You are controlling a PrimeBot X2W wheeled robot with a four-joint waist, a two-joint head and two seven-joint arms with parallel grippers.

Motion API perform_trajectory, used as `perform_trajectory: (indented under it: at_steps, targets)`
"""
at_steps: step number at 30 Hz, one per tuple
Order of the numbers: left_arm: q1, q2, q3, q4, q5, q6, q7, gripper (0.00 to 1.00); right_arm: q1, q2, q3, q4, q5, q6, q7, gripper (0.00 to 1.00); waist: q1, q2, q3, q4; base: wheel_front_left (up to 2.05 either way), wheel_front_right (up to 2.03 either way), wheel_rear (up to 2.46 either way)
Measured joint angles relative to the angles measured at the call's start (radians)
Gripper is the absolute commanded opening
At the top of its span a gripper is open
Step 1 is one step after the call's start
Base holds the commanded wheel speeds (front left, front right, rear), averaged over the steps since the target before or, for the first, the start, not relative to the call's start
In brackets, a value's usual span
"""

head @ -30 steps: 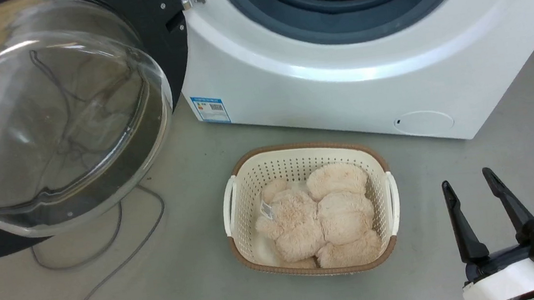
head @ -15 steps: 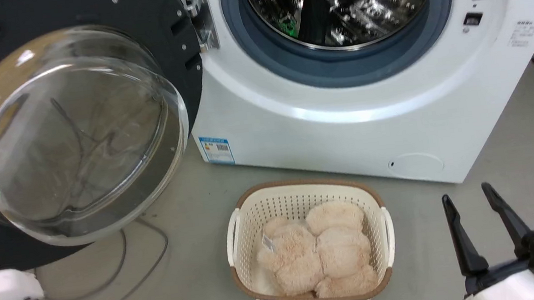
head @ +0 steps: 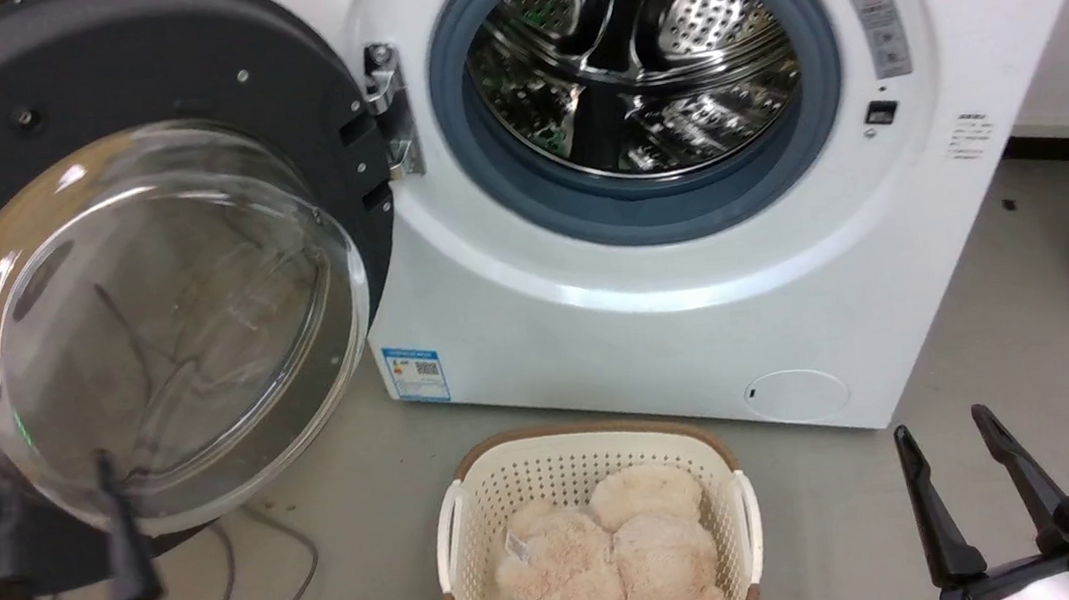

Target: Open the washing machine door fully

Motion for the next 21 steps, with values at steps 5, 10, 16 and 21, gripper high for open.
perform_trajectory:
  at_steps: [5, 10, 16, 21]
  targets:
    - [0.039, -0.015, -0.07, -0.033, -0.003, -0.012, 0.0, 1.0, 0.006, 0.0, -0.003, -0.01, 0.004, 0.0, 0.0, 1.0, 0.0, 0.0, -0.018, -0.027, 0.0, 0.0, 0.0]
    - [0.074, -0.022, -0.132, -0.059, -0.013, -0.018, 0.0, 1.0, 0.011, 0.0, -0.01, -0.03, 0.004, 0.0, 0.0, 1.0, 0.0001, 0.0, -0.031, -0.061, 0.0, 0.0, 0.0]
    - [0.109, -0.033, -0.183, -0.065, -0.031, -0.021, 0.0, 1.0, 0.017, 0.0, -0.019, -0.048, 0.007, 0.0, 0.0, 1.0, 0.0001, 0.0, -0.041, -0.107, 0.0, 0.0, 0.0]
    - [0.129, -0.035, -0.216, -0.069, -0.042, -0.014, 0.0, 1.0, 0.026, 0.0, -0.022, -0.058, 0.007, 0.0, 0.0, 1.0, 0.0002, 0.0, -0.049, -0.145, 0.0, 0.0, 0.0]
